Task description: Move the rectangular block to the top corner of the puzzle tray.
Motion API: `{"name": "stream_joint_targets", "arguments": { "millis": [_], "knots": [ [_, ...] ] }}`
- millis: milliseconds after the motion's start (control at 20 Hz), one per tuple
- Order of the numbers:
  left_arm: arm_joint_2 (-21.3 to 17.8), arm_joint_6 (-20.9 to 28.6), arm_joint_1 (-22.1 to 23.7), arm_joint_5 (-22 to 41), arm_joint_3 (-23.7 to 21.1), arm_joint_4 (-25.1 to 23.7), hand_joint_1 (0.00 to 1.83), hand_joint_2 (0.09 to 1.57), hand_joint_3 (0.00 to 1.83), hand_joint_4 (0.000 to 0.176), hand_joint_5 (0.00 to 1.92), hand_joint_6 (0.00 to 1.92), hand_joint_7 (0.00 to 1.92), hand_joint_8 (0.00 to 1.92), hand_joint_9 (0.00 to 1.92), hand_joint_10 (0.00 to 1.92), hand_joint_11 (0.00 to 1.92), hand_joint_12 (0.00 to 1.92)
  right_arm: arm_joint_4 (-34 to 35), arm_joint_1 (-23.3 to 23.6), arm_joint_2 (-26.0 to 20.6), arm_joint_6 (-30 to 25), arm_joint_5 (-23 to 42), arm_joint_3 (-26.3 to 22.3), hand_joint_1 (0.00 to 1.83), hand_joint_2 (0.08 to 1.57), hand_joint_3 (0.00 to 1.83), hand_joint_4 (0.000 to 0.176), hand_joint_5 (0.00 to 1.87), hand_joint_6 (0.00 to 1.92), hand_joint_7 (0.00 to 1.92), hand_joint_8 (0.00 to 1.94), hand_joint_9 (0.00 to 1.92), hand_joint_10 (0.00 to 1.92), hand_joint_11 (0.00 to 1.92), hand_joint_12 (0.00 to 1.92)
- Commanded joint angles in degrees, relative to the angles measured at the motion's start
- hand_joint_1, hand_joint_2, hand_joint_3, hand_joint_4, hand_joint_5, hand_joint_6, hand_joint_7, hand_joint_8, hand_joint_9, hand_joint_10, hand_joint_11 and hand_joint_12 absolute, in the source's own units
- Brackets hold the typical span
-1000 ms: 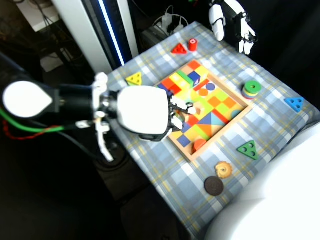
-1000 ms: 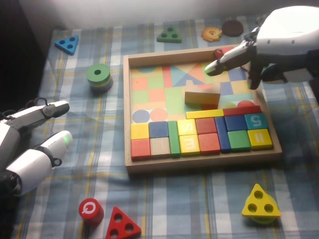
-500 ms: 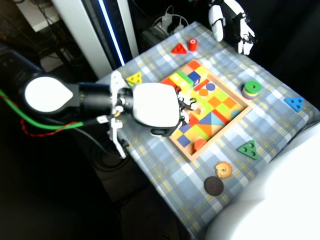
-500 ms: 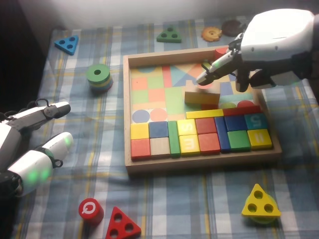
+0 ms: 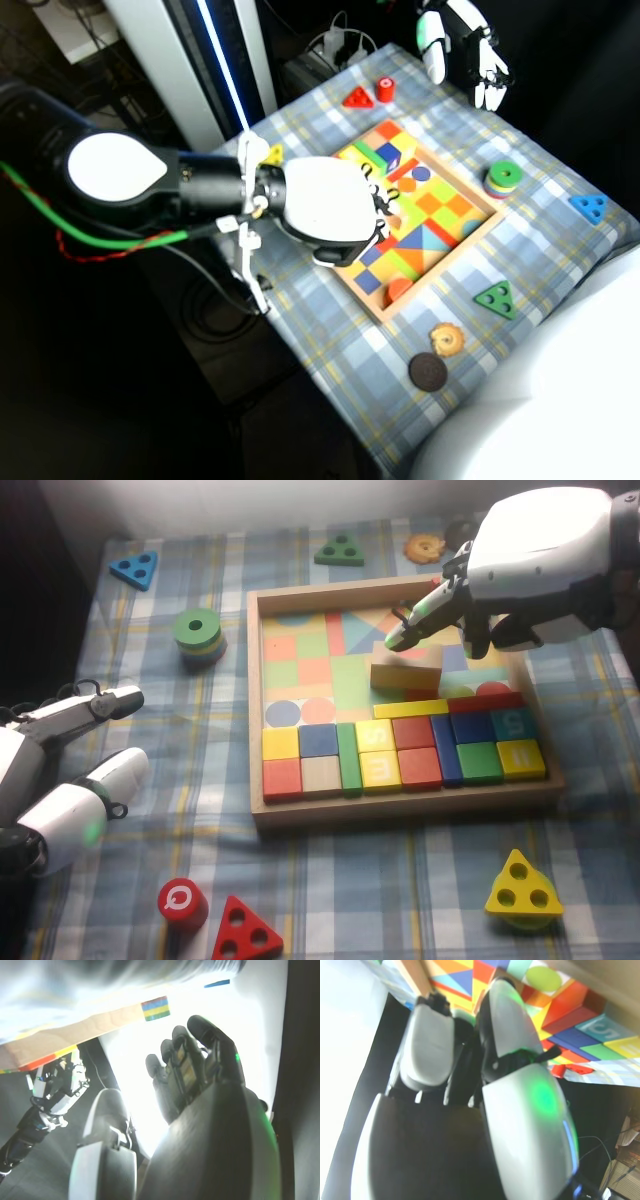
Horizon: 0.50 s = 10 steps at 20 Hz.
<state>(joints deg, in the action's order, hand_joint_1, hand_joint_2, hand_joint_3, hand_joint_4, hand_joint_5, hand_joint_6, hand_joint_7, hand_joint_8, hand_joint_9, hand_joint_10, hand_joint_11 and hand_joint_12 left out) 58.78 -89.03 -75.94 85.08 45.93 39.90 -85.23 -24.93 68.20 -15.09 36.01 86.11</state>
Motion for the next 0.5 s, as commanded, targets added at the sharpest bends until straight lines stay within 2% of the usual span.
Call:
{"name": "stream_joint_targets", "arguments": {
  "millis": [0,50,100,150,200,250,300,350,400,450],
  "knots": [
    [-0.08,0.4,0.43,6.27,0.29,-2.06,0.61,1.3,0.0,0.013,0.59,0.0,0.48,0.0,0.39,0.0,0.0,0.98,2.41,0.91,0.15,-0.09,1.55,0.06,1.49,1.21,0.0,0.0,0.54,0.01,1.4,1.94,1.56,1.92,1.59,1.92],
    [-0.08,0.4,0.43,6.25,0.31,-2.13,0.6,1.31,0.0,0.008,0.59,0.0,0.48,0.0,0.39,0.0,0.0,0.98,2.24,0.94,0.15,-0.09,1.55,-0.12,1.47,1.21,0.0,0.0,0.54,0.01,1.38,1.94,1.54,1.92,1.58,1.92],
    [-0.08,0.4,0.45,6.26,0.32,-2.2,0.59,1.3,0.0,0.011,0.59,0.0,0.48,0.0,0.39,0.0,0.0,0.98,2.01,0.94,0.15,-0.09,1.55,-0.25,1.51,1.2,0.0,0.0,0.55,0.01,1.38,1.94,1.54,1.92,1.58,1.92],
    [-0.09,0.4,0.48,6.25,0.36,-2.25,0.61,1.3,0.0,0.005,0.6,0.0,0.49,0.0,0.41,0.01,0.0,1.04,1.72,0.94,0.17,-0.09,1.55,-0.34,1.5,1.2,0.0,0.0,0.56,0.01,1.38,1.94,1.54,1.92,1.58,1.92],
    [-0.09,0.41,0.52,6.24,0.39,-2.27,0.6,1.31,0.0,0.013,0.59,0.0,0.47,0.0,0.39,0.0,0.0,0.99,1.33,0.94,0.24,-0.17,1.55,-0.39,1.45,1.22,0.0,0.0,0.54,0.0,1.37,1.94,1.53,1.92,1.56,1.92],
    [-0.09,0.41,0.53,6.27,0.38,-2.29,0.58,1.31,0.0,0.02,0.58,0.0,0.47,0.0,0.39,0.0,0.0,0.97,0.79,0.94,0.3,-0.42,1.54,-0.42,1.44,1.22,0.0,0.04,0.56,0.01,1.35,1.94,1.51,1.92,1.54,1.92],
    [-0.09,0.41,0.54,6.3,0.4,-2.34,0.58,1.31,0.0,0.018,0.59,0.0,0.47,0.0,0.39,0.0,0.0,0.97,0.5,0.94,0.31,-0.51,1.53,-0.43,1.46,1.21,0.0,0.041,0.56,0.01,1.34,1.94,1.51,1.92,1.55,1.92],
    [-0.09,0.41,0.56,6.29,0.42,-2.39,0.59,1.31,0.0,0.021,0.6,0.0,0.49,0.0,0.4,0.01,0.0,0.99,0.18,0.94,0.31,-0.52,1.18,-0.41,1.47,1.22,0.0,0.049,0.56,0.0,1.32,1.94,1.5,1.92,1.54,1.92],
    [-0.1,0.41,0.58,6.32,0.41,-2.4,0.59,1.31,0.0,0.022,0.6,0.0,0.48,0.0,0.39,0.0,0.0,0.99,-0.33,0.94,0.3,-0.52,0.67,-0.32,1.46,1.22,0.0,0.03,0.58,0.01,1.32,1.94,1.51,1.92,1.55,1.92],
    [-0.1,0.41,0.58,6.32,0.4,-2.39,0.59,1.31,0.0,0.022,0.6,0.0,0.48,0.0,0.39,0.0,0.0,0.99,-0.49,0.94,0.3,-0.52,0.57,-0.32,1.46,1.22,0.0,0.03,0.58,0.01,1.32,1.94,1.51,1.92,1.55,1.92]
  ]
}}
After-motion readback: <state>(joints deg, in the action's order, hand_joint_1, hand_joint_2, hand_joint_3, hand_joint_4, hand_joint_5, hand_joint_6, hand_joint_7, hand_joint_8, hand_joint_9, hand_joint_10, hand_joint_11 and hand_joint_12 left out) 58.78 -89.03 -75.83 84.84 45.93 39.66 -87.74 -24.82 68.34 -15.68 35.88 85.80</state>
